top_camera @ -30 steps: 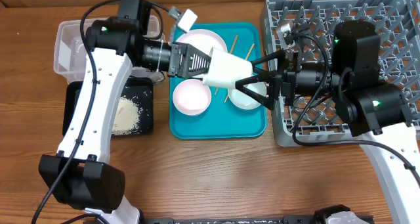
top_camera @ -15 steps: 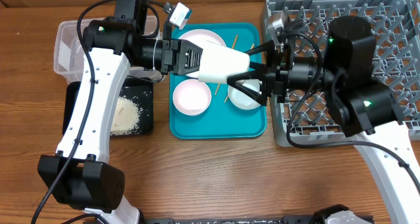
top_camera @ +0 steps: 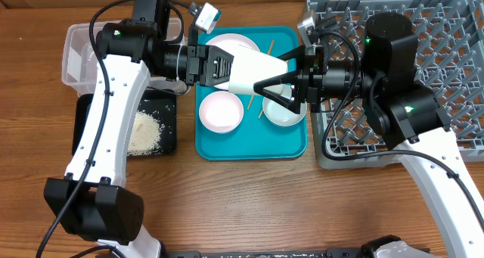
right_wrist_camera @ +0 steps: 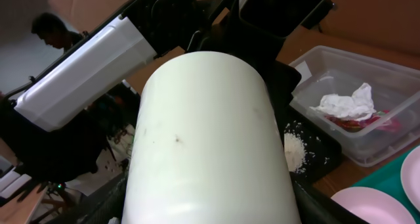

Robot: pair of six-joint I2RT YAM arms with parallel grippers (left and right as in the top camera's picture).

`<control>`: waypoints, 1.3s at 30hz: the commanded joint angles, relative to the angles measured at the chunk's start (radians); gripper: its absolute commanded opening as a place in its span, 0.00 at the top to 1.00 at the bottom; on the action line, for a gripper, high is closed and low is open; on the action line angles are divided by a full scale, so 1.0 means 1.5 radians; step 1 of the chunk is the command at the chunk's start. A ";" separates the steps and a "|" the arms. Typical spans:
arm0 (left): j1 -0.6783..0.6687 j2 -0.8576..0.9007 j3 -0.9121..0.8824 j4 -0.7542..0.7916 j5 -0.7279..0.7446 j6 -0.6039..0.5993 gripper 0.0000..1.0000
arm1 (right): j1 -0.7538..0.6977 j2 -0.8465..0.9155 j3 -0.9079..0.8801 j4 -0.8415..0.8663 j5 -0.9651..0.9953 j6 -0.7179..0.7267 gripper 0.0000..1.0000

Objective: Sort waste into correct bins and load items into the dishwasher
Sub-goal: 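Carry the white cup with the right gripper and place it in the dish rack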

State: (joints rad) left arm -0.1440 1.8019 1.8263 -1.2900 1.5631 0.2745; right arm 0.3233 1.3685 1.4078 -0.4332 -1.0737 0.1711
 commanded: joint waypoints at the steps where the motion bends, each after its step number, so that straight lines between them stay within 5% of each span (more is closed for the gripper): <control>1: -0.005 0.007 0.013 -0.002 0.011 0.012 0.78 | 0.003 0.002 0.012 0.009 -0.006 -0.004 0.41; 3: -0.005 0.007 0.013 -0.002 0.008 0.012 0.60 | 0.001 0.002 0.012 0.009 -0.006 -0.004 0.41; 6: -0.004 0.007 0.013 -0.002 0.002 0.011 0.49 | -0.019 -0.001 0.012 0.005 -0.006 -0.004 0.42; 16: 0.020 0.007 0.013 0.012 -0.027 0.012 0.40 | -0.209 -0.012 0.012 -0.198 0.167 -0.004 0.41; 31: 0.007 0.007 0.013 0.019 -0.627 -0.105 0.39 | -0.168 -0.004 0.055 -0.585 0.687 0.099 0.40; 39: 0.004 0.007 0.013 0.016 -0.723 -0.131 0.37 | -0.133 0.102 0.055 -0.655 0.750 0.131 0.40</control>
State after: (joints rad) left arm -0.1314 1.8027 1.8263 -1.2640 0.5724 0.1062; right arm 0.1207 1.4525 1.4624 -1.3991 -0.0193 0.3378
